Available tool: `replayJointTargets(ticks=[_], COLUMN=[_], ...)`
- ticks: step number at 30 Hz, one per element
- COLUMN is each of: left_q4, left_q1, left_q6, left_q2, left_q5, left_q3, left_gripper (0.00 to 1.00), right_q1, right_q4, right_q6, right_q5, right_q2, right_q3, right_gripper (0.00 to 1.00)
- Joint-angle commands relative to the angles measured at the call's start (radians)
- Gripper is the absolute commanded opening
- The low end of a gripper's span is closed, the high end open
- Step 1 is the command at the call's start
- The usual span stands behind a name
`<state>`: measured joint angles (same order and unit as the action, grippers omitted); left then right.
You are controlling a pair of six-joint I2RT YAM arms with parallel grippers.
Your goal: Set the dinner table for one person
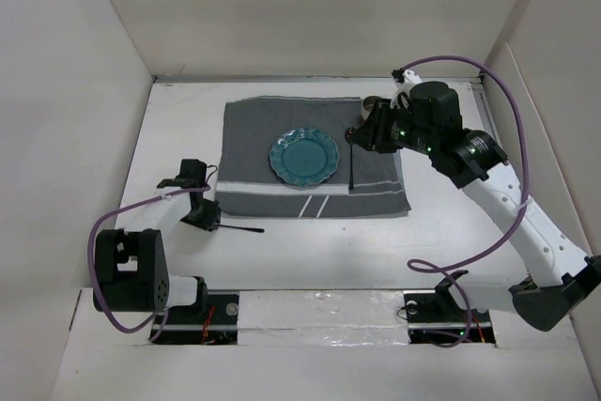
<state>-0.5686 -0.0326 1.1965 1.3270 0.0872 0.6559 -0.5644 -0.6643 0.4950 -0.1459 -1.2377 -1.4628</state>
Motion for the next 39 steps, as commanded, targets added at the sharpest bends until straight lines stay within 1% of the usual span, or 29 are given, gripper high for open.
replayJointTargets(ticks=[1,2,3,5,7,8,9,10,12,14,16,17,18,19,20,21,22,23,25,26,27,31,33,34,35,36,37,38,39], left_q4=[0.016,0.016,0.006,-0.028,-0.103,-0.129,-0.163,-0.166,-0.145,-0.104,-0.057,-0.047,-0.034,-0.028,-0.022,-0.011,-0.005,-0.005,-0.004,-0.004,0.004,-0.004,-0.016,-0.04,-0.054,-0.063,-0.066,-0.066,-0.065], left_q1=[-0.003,-0.003,-0.003,-0.003,-0.003,-0.003,-0.003,-0.003,-0.003,-0.003,-0.003,-0.003,-0.003,-0.012,-0.027,-0.079,-0.104,-0.125,-0.171,-0.182,-0.193,-0.256,-0.3,-0.309,-0.309,-0.309,-0.309,-0.309,-0.309], left_q6=[-0.021,-0.028,-0.035,-0.092,-0.159,-0.176,-0.222,-0.222,-0.314,-0.403,-0.466,-0.498,-0.568,-0.606,-0.638,-0.693,-0.724,-0.75,-0.814,-0.836,-0.853,-0.92,-0.942,-0.924,-0.911,-0.908,-0.913,-0.919,-0.925], left_q2=[0.04,0.035,0.02,-0.008,-0.08,-0.119,-0.209,-0.259,-0.369,-0.385,-0.292,-0.237,-0.124,-0.071,-0.024,0.056,0.09,0.13,0.234,0.267,0.326,0.455,0.52,0.555,0.555,0.584,0.593,0.601,0.609], left_q5=[0.065,0.065,0.066,0.075,0.091,0.098,0.109,0.108,0.103,0.095,0.079,0.069,0.047,0.03,0.029,0.076,0.098,0.105,0.1,0.089,0.086,0.097,0.147,0.178,0.178,0.183,0.18,0.18,0.178], left_q3=[-0.053,-0.058,-0.055,-0.026,0.011,0.046,0.075,0.076,0.132,0.195,0.264,0.345,0.393,0.437,0.538,0.582,0.62,0.702,0.773,0.841,0.866,0.973,1.016,1.036,1.042,1.045,1.042,1.03,1.024], left_gripper=[0.15,0.03,0.0,0.0,0.0,0.0,0.0,0.0,0.0,0.0,0.0,0.0,0.0,0.0,0.0,0.0,0.0,0.0,0.0,0.0,0.0,0.0,0.0,0.0,0.0,0.0,0.0,0.0,0.0], right_q1=[0.012,0.023,0.023,0.032,0.05,0.051,0.06,0.06,0.07,0.08,0.09,0.09,0.09,0.09,0.09,0.09,0.1,0.1,0.1,0.1,0.1,0.1,0.1,0.1,0.1,0.1,0.1,0.1,0.1], right_q4=[0.058,0.058,0.06,0.06,0.063,0.063,0.068,0.072,0.08,0.08,0.088,0.092,0.101,0.101,0.103,0.107,0.108,0.114,0.13,0.138,0.153,0.169,0.158,0.147,0.14,0.132,0.129,0.12,0.114], right_q6=[0.005,0.007,0.01,0.01,0.014,0.016,0.02,0.02,0.027,0.027,0.025,0.025,0.027,0.028,0.033,0.036,0.04,0.048,0.056,0.063,0.069,0.083,0.091,0.094,0.094,0.094,0.094,0.102,0.103], right_q5=[-0.032,-0.034,-0.034,-0.047,-0.06,-0.063,-0.064,-0.064,-0.066,-0.061,-0.052,-0.04,-0.032,-0.026,-0.009,-0.004,-0.001,0.003,0.003,0.002,0.002,-0.015,0.002,0.015,0.023,0.032,0.04,0.058,0.069], right_q2=[0.003,0.001,-0.002,-0.008,-0.008,-0.005,0.001,0.004,0.007,0.0,-0.002,0.0,0.003,0.004,0.01,0.02,0.023,0.03,0.044,0.052,0.06,0.081,0.087,0.09,0.095,0.096,0.099,0.104,0.106], right_q3=[0.01,0.01,0.01,0.015,0.022,0.038,0.047,0.059,0.087,0.093,0.105,0.114,0.12,0.137,0.145,0.156,0.179,0.191,0.219,0.246,0.26,0.317,0.338,0.346,0.346,0.352,0.357,0.36,0.366], right_gripper=[0.33,0.33,0.32,0.32,0.32,0.32,0.32,0.32,0.32,0.31,0.29,0.29,0.28,0.28,0.28,0.27,0.27,0.27,0.17,0.1,0.0,0.0,0.0,0.08,0.08,0.2,0.29,0.45,0.48])
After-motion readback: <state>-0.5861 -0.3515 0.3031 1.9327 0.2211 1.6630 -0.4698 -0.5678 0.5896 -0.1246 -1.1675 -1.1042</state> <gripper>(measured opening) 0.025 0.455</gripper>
